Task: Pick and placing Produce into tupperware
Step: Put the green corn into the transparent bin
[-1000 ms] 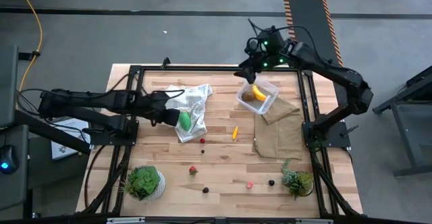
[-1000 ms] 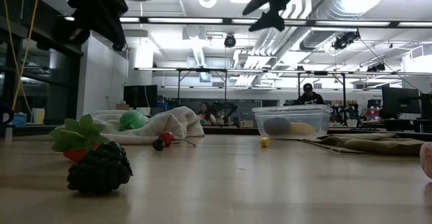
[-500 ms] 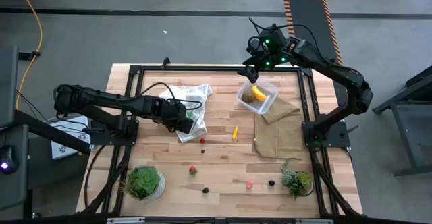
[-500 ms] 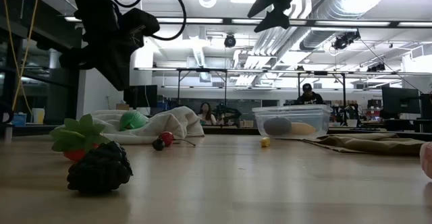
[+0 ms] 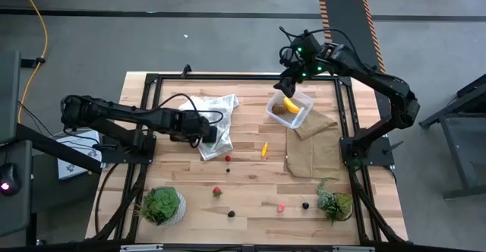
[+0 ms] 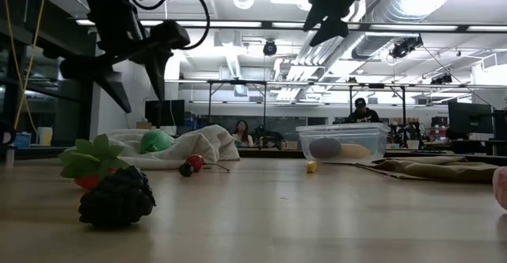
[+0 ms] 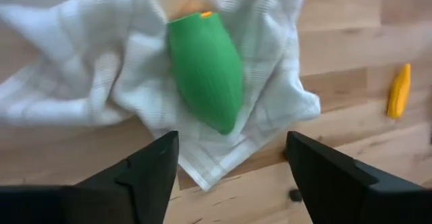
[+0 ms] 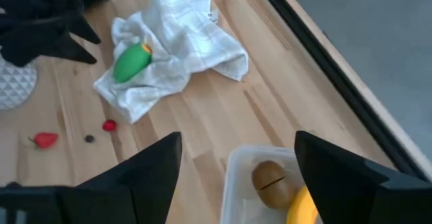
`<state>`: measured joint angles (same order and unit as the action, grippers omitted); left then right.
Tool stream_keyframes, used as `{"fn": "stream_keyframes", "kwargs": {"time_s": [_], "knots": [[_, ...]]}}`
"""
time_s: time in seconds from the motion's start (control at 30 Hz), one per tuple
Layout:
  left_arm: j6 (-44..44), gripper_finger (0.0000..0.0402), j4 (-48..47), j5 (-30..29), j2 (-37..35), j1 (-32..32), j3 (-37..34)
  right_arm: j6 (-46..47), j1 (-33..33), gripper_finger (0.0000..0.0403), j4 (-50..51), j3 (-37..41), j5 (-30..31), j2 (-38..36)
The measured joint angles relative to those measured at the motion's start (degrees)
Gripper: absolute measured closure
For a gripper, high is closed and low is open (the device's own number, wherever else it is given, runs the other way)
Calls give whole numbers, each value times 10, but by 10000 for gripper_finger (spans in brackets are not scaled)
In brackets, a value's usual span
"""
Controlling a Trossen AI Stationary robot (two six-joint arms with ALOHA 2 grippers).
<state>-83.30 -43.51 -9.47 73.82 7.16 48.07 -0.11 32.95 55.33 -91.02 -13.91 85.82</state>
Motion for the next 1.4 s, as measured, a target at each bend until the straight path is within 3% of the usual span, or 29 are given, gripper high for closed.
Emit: {"fn": "stream_keyframes", "kwargs": {"time_s": [0.3, 0.83, 1.1, 1.2, 1.4], "knots": [[-95, 130, 17, -14, 10, 0, 0, -50, 5, 124, 8, 0, -6, -5], [-100, 130, 100, -61, 49, 0, 0, -79, 5, 124, 10, 0, -29, -5], [-114, 131, 104, 2, 49, 0, 1, -86, 5, 124, 7, 0, -30, -5], [-132, 131, 77, 24, 49, 0, 16, -89, 5, 124, 7, 0, -30, -5], [-135, 131, -42, 11, 49, 0, 90, -97, 5, 124, 7, 0, -30, -5]]}}
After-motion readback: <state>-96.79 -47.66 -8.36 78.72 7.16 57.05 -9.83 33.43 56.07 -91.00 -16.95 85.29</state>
